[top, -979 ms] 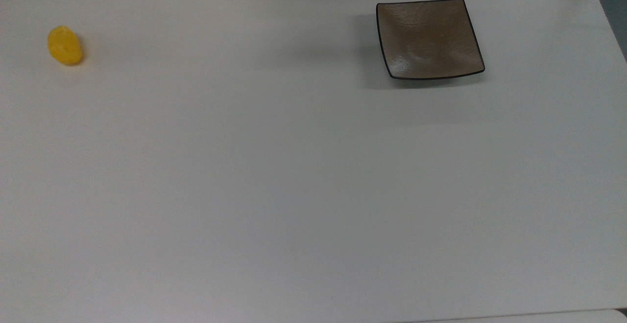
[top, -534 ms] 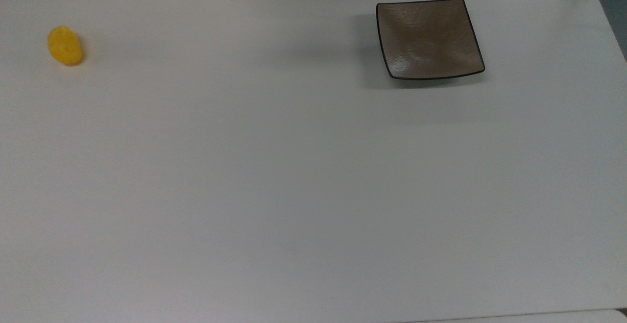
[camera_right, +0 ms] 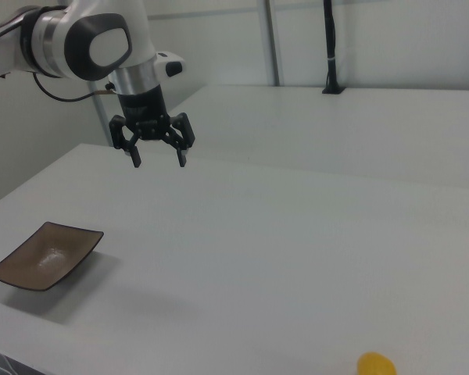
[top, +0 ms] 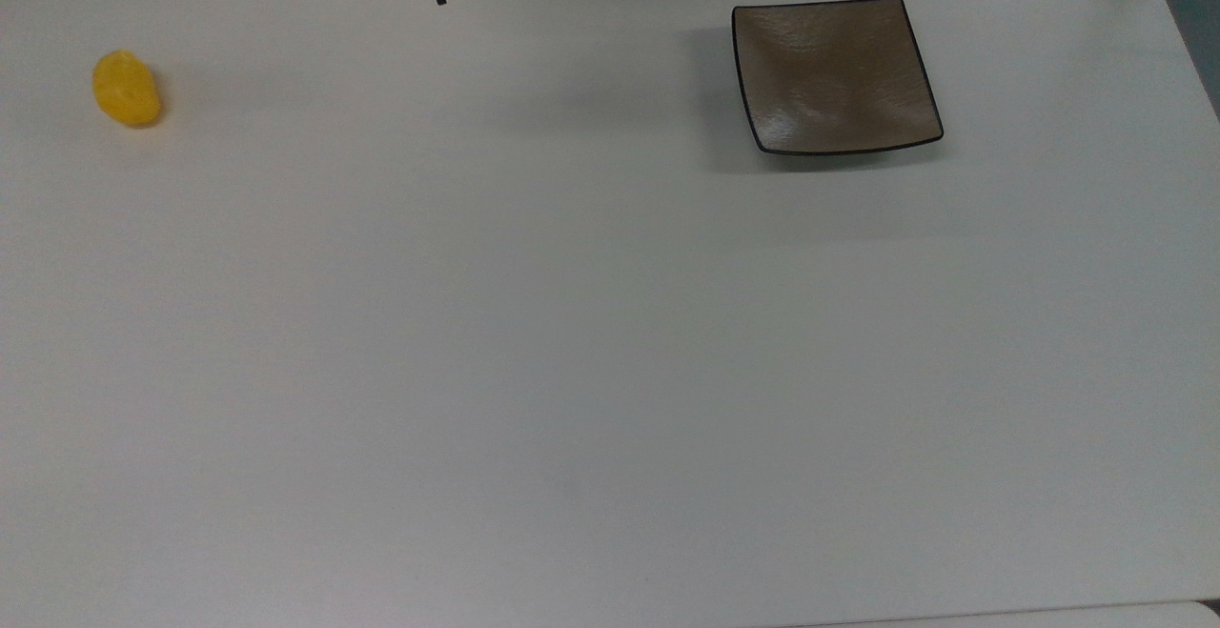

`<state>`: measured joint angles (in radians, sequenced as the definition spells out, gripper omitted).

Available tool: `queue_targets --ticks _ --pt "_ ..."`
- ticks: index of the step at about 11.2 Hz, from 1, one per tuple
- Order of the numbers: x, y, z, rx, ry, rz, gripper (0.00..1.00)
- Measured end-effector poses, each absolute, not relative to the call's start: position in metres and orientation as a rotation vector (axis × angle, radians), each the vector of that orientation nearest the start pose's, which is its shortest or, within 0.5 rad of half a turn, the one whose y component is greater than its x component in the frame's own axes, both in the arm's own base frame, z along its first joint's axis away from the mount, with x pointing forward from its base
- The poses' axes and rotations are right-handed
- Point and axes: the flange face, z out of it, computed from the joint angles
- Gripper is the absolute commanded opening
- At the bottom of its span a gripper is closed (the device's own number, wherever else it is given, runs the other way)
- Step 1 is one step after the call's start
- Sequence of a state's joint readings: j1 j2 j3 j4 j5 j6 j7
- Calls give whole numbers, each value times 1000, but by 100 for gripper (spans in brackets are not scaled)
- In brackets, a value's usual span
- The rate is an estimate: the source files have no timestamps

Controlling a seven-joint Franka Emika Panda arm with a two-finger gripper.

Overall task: Put potatoes on a ceramic plate
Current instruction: 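Move the open gripper over to the yellow potato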

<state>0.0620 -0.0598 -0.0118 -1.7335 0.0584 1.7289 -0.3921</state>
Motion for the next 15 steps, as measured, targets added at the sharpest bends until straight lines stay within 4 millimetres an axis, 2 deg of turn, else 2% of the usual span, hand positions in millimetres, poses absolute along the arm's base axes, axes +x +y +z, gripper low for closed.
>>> queue_targets --ticks 2,5,6,11,15 --pt "546 14 592 -2997 -771 -80 100" --pt "544 -3 590 -2997 -759 -47 100" --pt "544 -16 590 -3015 -732 -42 100" --pt "541 -116 579 -3133 -553 -12 100" --pt "538 -214 555 -3196 -459 -50 100"
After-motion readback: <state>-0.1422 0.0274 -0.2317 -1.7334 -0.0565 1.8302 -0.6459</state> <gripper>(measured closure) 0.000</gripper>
